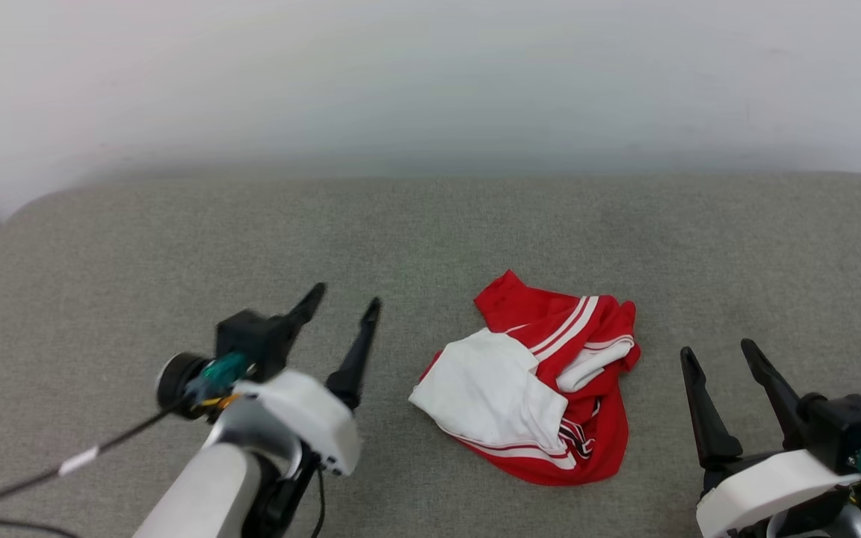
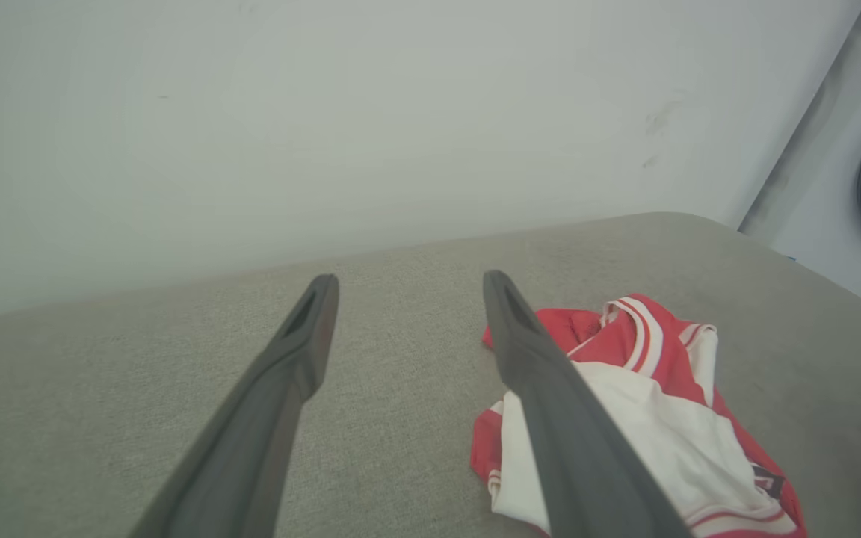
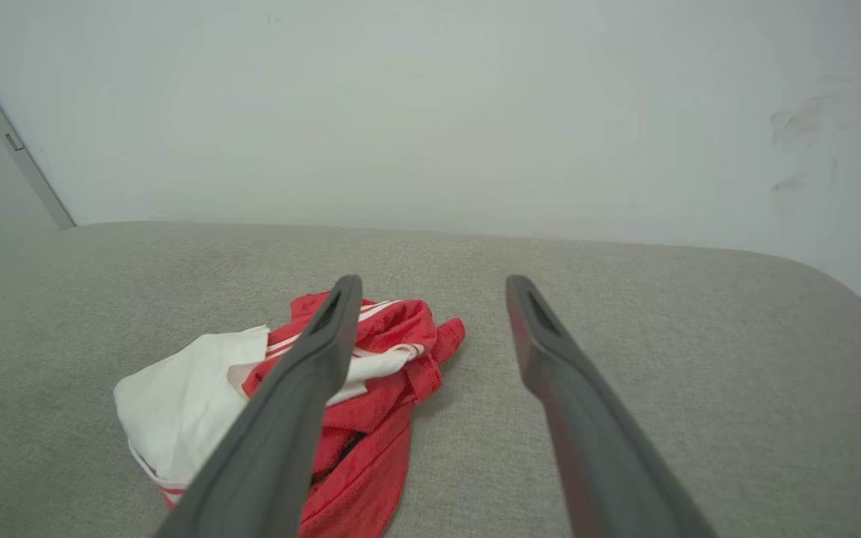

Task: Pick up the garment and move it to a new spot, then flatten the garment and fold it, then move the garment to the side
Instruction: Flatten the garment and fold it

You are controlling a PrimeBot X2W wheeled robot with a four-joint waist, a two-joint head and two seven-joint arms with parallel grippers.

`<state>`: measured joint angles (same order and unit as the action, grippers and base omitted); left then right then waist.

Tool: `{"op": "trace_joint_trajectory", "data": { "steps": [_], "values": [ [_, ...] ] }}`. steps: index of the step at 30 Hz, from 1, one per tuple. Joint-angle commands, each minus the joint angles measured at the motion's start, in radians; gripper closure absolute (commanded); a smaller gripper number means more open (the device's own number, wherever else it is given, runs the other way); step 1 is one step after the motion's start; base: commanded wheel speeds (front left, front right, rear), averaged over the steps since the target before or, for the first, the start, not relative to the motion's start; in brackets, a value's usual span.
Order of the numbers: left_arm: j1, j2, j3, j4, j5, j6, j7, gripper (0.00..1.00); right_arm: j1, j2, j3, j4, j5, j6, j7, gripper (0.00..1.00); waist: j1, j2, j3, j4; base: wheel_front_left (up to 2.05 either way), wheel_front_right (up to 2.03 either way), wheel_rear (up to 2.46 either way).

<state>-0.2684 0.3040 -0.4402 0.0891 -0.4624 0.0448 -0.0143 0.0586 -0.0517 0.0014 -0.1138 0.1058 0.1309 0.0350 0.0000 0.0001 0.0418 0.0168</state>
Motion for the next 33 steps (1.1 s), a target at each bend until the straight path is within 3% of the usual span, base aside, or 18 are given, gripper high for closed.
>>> {"op": "trace_joint_trajectory", "data": {
  "steps": [1, 4, 8, 15, 19, 20, 21, 22, 30, 33],
  "values": [
    [-0.033, -0.007, -0.02, 0.013, -0.015, -0.025, 0.047, 0.0, -0.021, 0.001, 0.002, -0.002, -0.003, 0.0, -0.005, 0.0, 0.0, -0.0001, 0.017, -0.005, 0.0, 0.0, 0.0],
    [-0.108, -0.006, -0.078, 0.051, -0.039, -0.09, 0.189, 0.0, -0.031, 0.001, 0.008, 0.003, -0.005, 0.0, -0.006, 0.0, 0.0, -0.0001, 0.041, -0.021, 0.0, 0.0, 0.0],
    [-0.171, 0.003, -0.148, 0.115, -0.088, -0.143, 0.37, 0.0, -0.043, 0.001, 0.013, 0.013, 0.004, 0.0, -0.009, 0.0, 0.0, -0.0001, 0.069, -0.049, 0.0, 0.0, 0.0],
    [-0.229, 0.033, -0.232, 0.207, -0.205, -0.173, 0.589, 0.0, -0.065, 0.001, 0.017, 0.037, 0.015, 0.0, -0.03, 0.0, 0.0, -0.0001, 0.118, -0.091, 0.0, 0.0, 0.0],
    [-0.249, 0.052, -0.257, 0.205, -0.252, -0.174, 0.625, 0.0, -0.077, 0.001, 0.013, 0.052, 0.019, 0.0, -0.042, 0.0, 0.0, -0.0001, 0.129, -0.102, 0.0, 0.0, 0.0],
    [-0.253, 0.056, -0.263, 0.204, -0.254, -0.174, 0.621, 0.55, -0.079, 0.002, 0.012, 0.055, 0.02, 0.0, -0.045, 0.0, 0.0, -0.0001, 0.131, -0.103, 0.0, 0.0, 0.0],
    [-0.257, 0.058, -0.268, 0.2, -0.257, -0.175, 0.614, 0.95, -0.081, 0.002, 0.012, 0.059, 0.021, 0.0, -0.046, 0.0, 0.0, -0.0001, 0.134, -0.104, 0.0, 0.0, 0.0],
    [-0.261, 0.058, -0.274, 0.199, -0.261, -0.175, 0.611, 1.0, -0.083, 0.001, 0.013, 0.062, 0.025, 0.0, -0.048, 0.0, 0.0, -0.0001, 0.135, -0.104, 0.0, 0.0, 0.0],
    [-0.294, 0.075, -0.288, 0.171, -0.241, -0.175, 0.512, 1.0, -0.087, 0.001, -0.008, 0.075, 0.021, 0.0, -0.059, 0.0, 0.0, -0.0001, 0.129, -0.072, 0.0, 0.0, 0.0],
    [-0.288, 0.086, -0.261, 0.139, -0.225, -0.154, 0.449, 1.0, -0.081, 0.001, -0.021, 0.073, 0.019, 0.0, -0.057, 0.0, 0.0, -0.0001, 0.118, -0.039, 0.0, 0.0, 0.0]
  ]
}}
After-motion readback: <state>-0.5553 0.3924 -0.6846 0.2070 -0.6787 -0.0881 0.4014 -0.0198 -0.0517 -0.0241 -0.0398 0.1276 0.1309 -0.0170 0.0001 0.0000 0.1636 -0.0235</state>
